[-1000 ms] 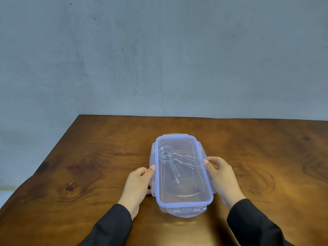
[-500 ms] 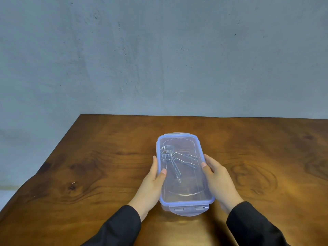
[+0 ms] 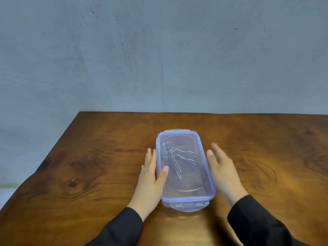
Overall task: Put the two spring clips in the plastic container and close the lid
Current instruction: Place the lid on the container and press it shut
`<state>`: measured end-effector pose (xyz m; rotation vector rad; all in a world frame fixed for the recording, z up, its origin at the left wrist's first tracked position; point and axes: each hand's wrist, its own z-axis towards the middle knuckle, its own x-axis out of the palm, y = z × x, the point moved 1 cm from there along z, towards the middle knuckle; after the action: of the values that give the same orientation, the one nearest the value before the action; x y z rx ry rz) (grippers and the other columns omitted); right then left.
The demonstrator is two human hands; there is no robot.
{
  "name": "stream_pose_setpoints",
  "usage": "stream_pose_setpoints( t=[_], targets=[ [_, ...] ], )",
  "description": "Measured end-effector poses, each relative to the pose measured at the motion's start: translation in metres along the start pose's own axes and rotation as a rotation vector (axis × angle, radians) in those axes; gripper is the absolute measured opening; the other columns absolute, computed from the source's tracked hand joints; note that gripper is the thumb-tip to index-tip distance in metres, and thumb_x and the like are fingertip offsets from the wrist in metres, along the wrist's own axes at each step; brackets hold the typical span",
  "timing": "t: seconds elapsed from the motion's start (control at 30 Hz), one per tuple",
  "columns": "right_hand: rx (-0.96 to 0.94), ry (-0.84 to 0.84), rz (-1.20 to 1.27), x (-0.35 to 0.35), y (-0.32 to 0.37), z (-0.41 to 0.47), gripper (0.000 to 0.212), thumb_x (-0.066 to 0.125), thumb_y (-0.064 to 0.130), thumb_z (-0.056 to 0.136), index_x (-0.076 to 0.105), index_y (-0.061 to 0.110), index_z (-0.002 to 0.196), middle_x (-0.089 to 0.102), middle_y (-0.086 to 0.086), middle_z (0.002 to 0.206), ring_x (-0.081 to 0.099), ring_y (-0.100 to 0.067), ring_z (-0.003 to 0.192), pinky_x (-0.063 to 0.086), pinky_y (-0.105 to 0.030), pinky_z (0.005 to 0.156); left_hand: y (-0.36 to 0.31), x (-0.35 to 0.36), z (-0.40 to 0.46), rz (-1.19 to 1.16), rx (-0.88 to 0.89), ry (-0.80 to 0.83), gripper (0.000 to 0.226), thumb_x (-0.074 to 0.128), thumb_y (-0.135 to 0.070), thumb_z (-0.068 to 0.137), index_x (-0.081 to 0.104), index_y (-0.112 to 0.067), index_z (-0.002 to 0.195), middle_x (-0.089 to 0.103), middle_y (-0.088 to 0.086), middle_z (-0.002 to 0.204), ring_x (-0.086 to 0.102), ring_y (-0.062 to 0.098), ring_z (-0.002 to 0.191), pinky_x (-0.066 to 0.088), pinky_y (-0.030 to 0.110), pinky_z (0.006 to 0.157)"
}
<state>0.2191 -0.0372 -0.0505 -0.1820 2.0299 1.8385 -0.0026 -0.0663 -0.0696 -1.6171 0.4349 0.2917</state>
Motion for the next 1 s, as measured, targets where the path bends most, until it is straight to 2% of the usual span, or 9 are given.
stream_pose_setpoints(
  t=[0.07, 0.17, 0.3, 0.37, 0.47, 0.6, 0.7, 0.87, 1.0],
  targets=[
    [-0.176, -0.031, -0.199, -0.009, 0.015, 0.019, 0.049, 0.048, 0.030, 0.106, 0.043, 0.017, 0.153, 0.044, 0.000, 0.158, 0.039, -0.016, 0.145, 0.029, -0.026, 0.111, -0.005, 0.001, -0.010, 0.290, 0.216, 0.035, 0.062, 0.038, -0.060, 0.096, 0.012, -0.049, 0.151, -0.011, -0.030, 0.159, -0.022, -0.010, 0.142, -0.006, 0.036, 0.124],
    [-0.385, 0.168, -0.420, 0.001, 0.039, 0.055, 0.050, 0.048, 0.035, 0.105, 0.045, 0.015, 0.151, 0.049, -0.001, 0.154, 0.044, -0.018, 0.142, 0.033, -0.029, 0.113, -0.001, 0.009, -0.018, 0.682, 0.454, 0.168, 0.084, 0.030, -0.079, 0.086, 0.023, -0.033, 0.156, -0.008, -0.016, 0.165, -0.023, -0.003, 0.146, -0.011, 0.040, 0.122],
    [-0.434, 0.485, -0.840, 0.038, 0.045, 0.094, 0.064, 0.040, 0.048, 0.105, 0.030, 0.014, 0.158, 0.029, -0.003, 0.166, 0.025, -0.024, 0.151, 0.017, -0.051, 0.123, 0.006, 0.010, -0.013, 0.794, 0.548, 0.143, 0.095, 0.043, -0.084, 0.080, 0.027, -0.030, 0.156, 0.003, -0.010, 0.166, -0.015, 0.003, 0.151, -0.014, 0.038, 0.121],
    [-0.422, 0.517, -0.944, 0.048, 0.041, 0.104, 0.062, 0.037, 0.049, 0.105, 0.033, 0.014, 0.156, 0.036, -0.005, 0.160, 0.032, -0.029, 0.146, 0.023, -0.052, 0.119, 0.009, 0.010, -0.011, 0.835, 0.596, 0.136, 0.095, 0.043, -0.084, 0.080, 0.030, -0.026, 0.154, 0.014, -0.007, 0.166, -0.005, 0.007, 0.153, -0.009, 0.037, 0.122],
    [-0.467, 0.419, -0.920, 0.056, 0.036, 0.107, 0.052, 0.035, 0.047, 0.106, 0.047, 0.018, 0.148, 0.051, -0.005, 0.145, 0.045, -0.028, 0.130, 0.036, -0.048, 0.106, 0.015, 0.012, -0.009, 0.864, 0.618, 0.128, 0.088, 0.041, -0.079, 0.085, 0.030, -0.024, 0.153, 0.025, -0.003, 0.164, 0.009, 0.012, 0.153, 0.000, 0.040, 0.124],
    [-0.488, 0.305, -0.897, 0.066, 0.027, 0.107, 0.047, 0.033, 0.048, 0.106, 0.054, 0.022, 0.139, 0.060, 0.000, 0.135, 0.052, -0.023, 0.123, 0.040, -0.047, 0.104, 0.015, 0.014, -0.008, 0.912, 0.635, 0.101, 0.075, 0.037, -0.073, 0.090, 0.035, -0.027, 0.150, 0.035, -0.004, 0.160, 0.020, 0.016, 0.150, 0.007, 0.048, 0.119],
    [-0.479, 0.289, -0.889, 0.067, 0.027, 0.108, 0.044, 0.033, 0.047, 0.106, 0.056, 0.023, 0.135, 0.063, 0.001, 0.130, 0.054, -0.022, 0.120, 0.040, -0.048, 0.103, 0.018, 0.016, -0.008, 0.904, 0.648, 0.098, 0.069, 0.039, -0.067, 0.093, 0.034, -0.029, 0.150, 0.036, -0.006, 0.159, 0.014, 0.015, 0.150, 0.004, 0.048, 0.117],
    [-0.467, 0.289, -0.874, 0.065, 0.024, 0.109, 0.044, 0.033, 0.047, 0.106, 0.056, 0.024, 0.135, 0.063, 0.000, 0.130, 0.052, -0.024, 0.121, 0.039, -0.048, 0.103, 0.020, 0.015, -0.006, 0.899, 0.687, 0.096, 0.070, 0.044, -0.068, 0.091, 0.040, -0.027, 0.147, 0.041, -0.006, 0.156, 0.018, 0.016, 0.150, 0.005, 0.047, 0.123],
    [-0.462, 0.308, -0.858, 0.062, 0.021, 0.109, 0.050, 0.031, 0.047, 0.106, 0.050, 0.024, 0.146, 0.057, -0.001, 0.143, 0.046, -0.025, 0.132, 0.034, -0.049, 0.110, 0.022, 0.015, -0.004, 0.861, 0.694, 0.101, 0.075, 0.049, -0.071, 0.088, 0.041, -0.026, 0.147, 0.040, -0.005, 0.158, 0.017, 0.017, 0.152, 0.001, 0.042, 0.123]
  ],
)
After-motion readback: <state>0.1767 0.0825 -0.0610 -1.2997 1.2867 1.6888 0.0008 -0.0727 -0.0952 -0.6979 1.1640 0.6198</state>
